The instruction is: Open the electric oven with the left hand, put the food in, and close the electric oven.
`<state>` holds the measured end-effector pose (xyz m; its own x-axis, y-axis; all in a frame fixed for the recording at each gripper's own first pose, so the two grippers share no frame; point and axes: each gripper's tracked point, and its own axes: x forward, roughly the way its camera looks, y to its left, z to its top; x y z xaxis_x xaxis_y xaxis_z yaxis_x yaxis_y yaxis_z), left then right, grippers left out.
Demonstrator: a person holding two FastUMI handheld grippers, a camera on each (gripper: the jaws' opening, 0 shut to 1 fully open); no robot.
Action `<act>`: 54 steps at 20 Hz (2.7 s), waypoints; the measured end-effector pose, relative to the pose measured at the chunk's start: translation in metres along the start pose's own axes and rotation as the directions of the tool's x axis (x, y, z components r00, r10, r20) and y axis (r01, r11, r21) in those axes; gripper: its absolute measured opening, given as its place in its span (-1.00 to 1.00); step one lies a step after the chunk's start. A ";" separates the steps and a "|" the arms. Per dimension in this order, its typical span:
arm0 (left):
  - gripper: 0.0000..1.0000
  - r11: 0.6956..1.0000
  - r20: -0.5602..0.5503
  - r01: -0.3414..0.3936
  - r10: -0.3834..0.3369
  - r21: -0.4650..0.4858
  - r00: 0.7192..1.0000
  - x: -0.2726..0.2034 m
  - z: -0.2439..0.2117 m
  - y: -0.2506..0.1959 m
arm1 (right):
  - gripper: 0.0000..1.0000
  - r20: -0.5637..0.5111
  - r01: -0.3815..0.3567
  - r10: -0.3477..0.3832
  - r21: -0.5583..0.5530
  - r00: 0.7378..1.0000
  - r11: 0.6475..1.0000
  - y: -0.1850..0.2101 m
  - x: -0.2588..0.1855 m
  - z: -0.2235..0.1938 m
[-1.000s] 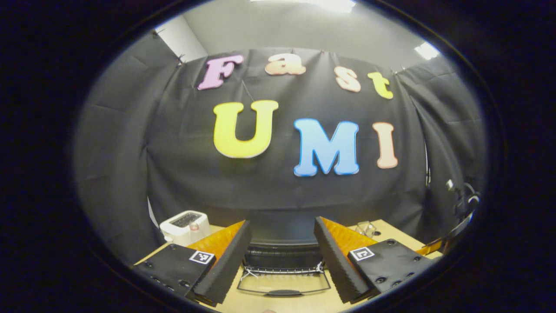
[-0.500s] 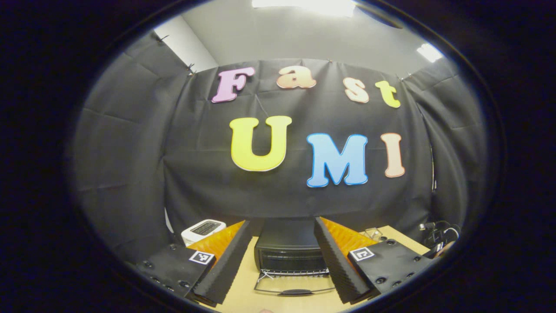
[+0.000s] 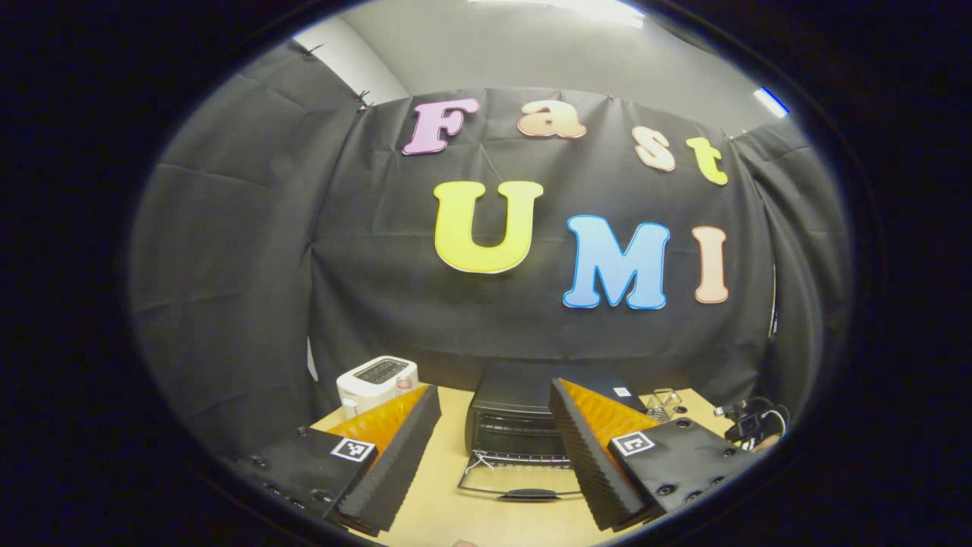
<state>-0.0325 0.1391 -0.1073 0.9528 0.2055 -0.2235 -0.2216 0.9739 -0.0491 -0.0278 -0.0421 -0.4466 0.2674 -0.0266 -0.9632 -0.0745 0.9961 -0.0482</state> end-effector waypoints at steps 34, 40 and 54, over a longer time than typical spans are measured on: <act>0.94 0.998 -0.024 0.059 -0.060 -0.023 0.998 0.000 -0.017 0.006 | -0.81 -0.129 -0.138 0.178 0.271 0.976 0.953 0.028 0.004 -0.025; 1.00 0.997 -0.039 0.068 -0.070 -0.040 0.997 0.005 -0.026 0.003 | -0.99 -0.027 -0.243 0.282 0.437 0.959 0.866 0.031 0.001 -0.026; 1.00 0.996 -0.021 0.084 -0.084 -0.036 0.996 0.009 -0.013 0.012 | -0.99 0.200 -0.477 0.474 0.656 0.857 0.585 0.067 -0.035 -0.024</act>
<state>-0.0295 0.1517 -0.1230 0.9636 0.1205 -0.2385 -0.1484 0.9836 -0.1024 -0.0652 0.0240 -0.4225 0.3862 0.4665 -0.7958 0.4590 0.6511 0.6044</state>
